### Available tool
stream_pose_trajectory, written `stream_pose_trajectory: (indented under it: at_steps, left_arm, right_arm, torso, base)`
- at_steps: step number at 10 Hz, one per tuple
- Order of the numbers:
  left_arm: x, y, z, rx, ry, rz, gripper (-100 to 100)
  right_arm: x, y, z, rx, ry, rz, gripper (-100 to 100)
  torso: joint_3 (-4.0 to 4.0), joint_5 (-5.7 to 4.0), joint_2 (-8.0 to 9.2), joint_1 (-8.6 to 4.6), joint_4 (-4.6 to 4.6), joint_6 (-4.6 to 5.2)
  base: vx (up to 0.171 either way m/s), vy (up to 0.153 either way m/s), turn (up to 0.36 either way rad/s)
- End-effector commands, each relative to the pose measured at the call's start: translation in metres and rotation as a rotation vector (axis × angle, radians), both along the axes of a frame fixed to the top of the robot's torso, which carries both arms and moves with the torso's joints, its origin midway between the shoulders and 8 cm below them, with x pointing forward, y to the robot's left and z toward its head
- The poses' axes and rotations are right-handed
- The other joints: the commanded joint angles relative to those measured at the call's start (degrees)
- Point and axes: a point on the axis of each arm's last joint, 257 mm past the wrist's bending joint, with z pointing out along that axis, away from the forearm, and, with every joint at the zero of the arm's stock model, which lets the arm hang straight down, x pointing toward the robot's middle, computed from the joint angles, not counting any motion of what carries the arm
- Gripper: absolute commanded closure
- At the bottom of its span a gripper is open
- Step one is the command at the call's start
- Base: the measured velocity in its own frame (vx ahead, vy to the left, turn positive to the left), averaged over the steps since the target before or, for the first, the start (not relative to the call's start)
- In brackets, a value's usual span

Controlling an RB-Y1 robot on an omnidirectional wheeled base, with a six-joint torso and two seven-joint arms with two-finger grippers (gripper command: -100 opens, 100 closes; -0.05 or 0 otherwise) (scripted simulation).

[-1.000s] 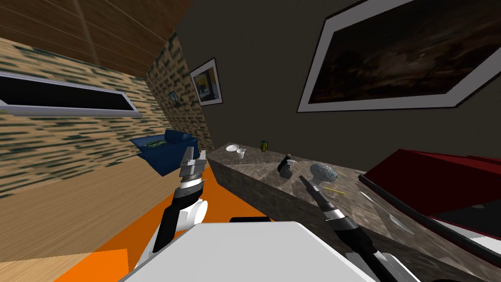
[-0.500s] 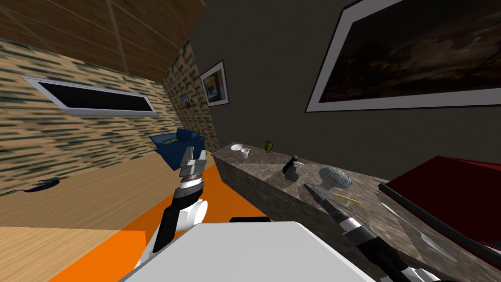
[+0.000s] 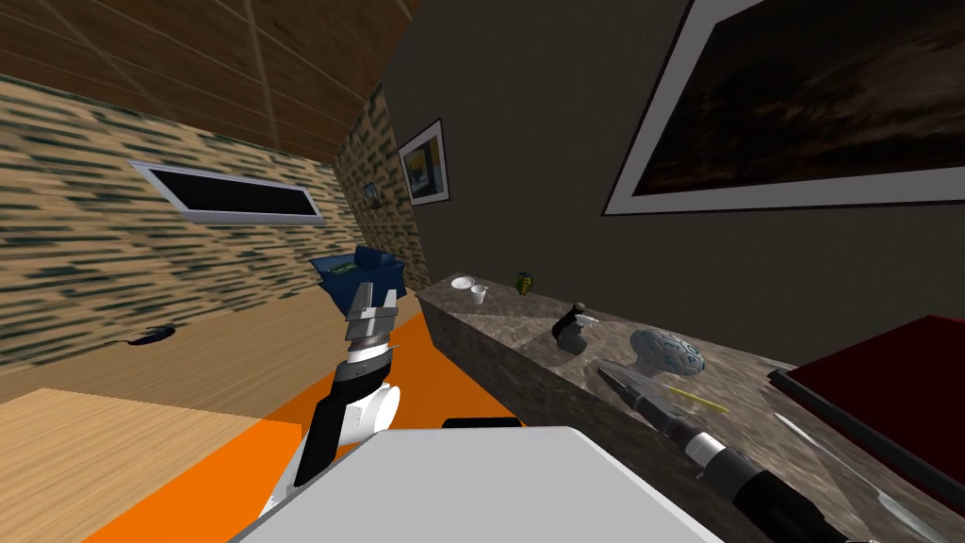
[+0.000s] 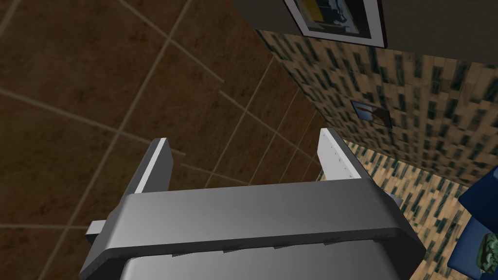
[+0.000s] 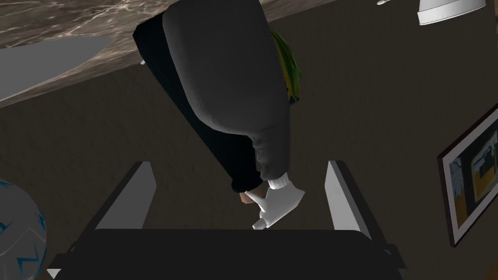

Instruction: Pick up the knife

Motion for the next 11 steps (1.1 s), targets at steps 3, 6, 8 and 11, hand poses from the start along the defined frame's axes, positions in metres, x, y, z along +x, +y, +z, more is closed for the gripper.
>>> stream_pose_trajectory:
  at_steps: [3, 6, 8, 11]
  left_arm:
    - [0.000, 0.000, 0.000, 0.000, 0.000, 0.000, 0]
    - [0.000, 0.000, 0.000, 0.000, 0.000, 0.000, 0]
    - [0.000, 0.000, 0.000, 0.000, 0.000, 0.000, 0]
    - [0.000, 0.000, 0.000, 0.000, 0.000, 0.000, 0]
  right_arm:
    - [-0.026, -0.038, -0.021, -0.183, 0.139, 0.026, -100]
    - [-0.040, -0.056, -0.032, -0.281, 0.213, 0.049, -100]
    - [-0.053, -0.075, -0.039, -0.365, 0.279, 0.068, -100]
    - [-0.079, -0.111, -0.049, -0.515, 0.403, 0.104, -100]
  torso:
    - [0.00, -0.01, 0.00, -0.01, 0.00, 0.00]
    - [-0.01, 0.00, -0.02, 0.00, 0.00, -0.02]
    - [0.00, 0.00, -0.01, 0.00, 0.00, -0.01]
    - [-0.01, -0.02, -0.02, -0.03, 0.00, 0.01]
  base:
    - [-0.005, 0.016, 0.120]
    - [-0.003, 0.015, 0.090]
    - [-0.004, 0.013, 0.087]
    - [-0.002, 0.012, 0.097]
